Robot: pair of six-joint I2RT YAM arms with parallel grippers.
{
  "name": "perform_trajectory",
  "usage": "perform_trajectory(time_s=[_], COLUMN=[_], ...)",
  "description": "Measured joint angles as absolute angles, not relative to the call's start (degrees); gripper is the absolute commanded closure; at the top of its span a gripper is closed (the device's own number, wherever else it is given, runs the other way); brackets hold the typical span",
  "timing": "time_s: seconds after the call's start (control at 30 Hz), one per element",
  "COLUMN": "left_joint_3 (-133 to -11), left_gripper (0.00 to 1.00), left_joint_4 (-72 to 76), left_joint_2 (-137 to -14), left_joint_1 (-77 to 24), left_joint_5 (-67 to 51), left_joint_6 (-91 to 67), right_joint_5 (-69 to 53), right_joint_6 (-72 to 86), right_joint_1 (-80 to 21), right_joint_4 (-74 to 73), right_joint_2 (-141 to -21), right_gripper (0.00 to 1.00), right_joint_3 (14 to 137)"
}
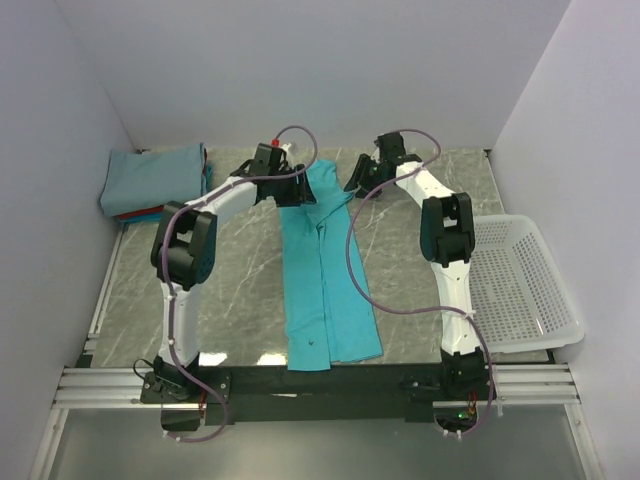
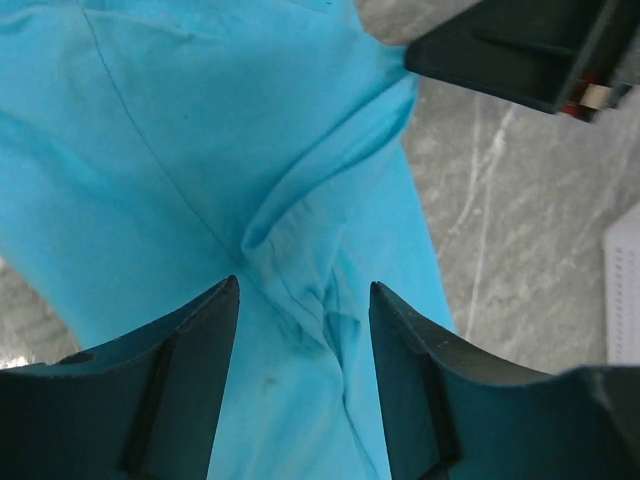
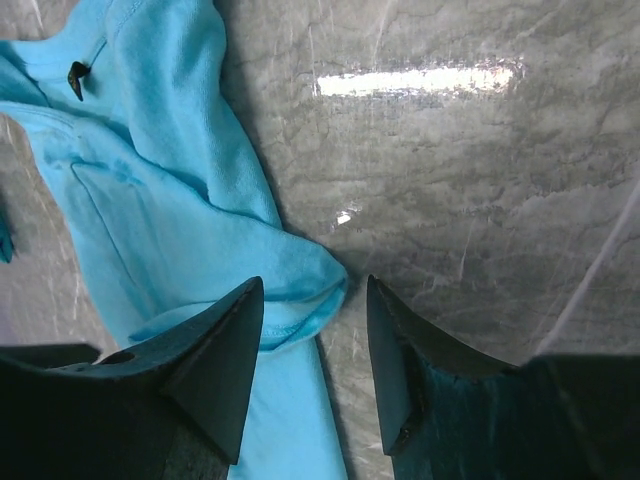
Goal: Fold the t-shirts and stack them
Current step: Fold the tshirt
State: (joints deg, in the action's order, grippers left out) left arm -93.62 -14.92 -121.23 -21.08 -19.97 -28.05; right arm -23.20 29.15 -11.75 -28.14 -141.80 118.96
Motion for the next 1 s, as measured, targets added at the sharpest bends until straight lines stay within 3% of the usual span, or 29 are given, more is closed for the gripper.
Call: perform_trajectory(time_s=[0.73,1.0], left_joint_3=[-103.3,-105.5], left_gripper=[0.61,0.60], left_joint_4=[-21.1,-22.0], left_joint_2=[-130.4,-132.6], left_joint_1=[-21.7,-21.7], left_joint_5=[-17.9,-18.6], left_joint_6=[-26.6,-26.6], right_joint_5=[-23.4,-23.3], right_joint_6=[29.3,29.3], right_joint_1=[-11.6,-11.9], right_joint_4=[-28.1,-28.1], right_joint_2=[-141.8,-141.8], right_gripper=[0.51,0.51], right_joint_3=[118.9,118.9])
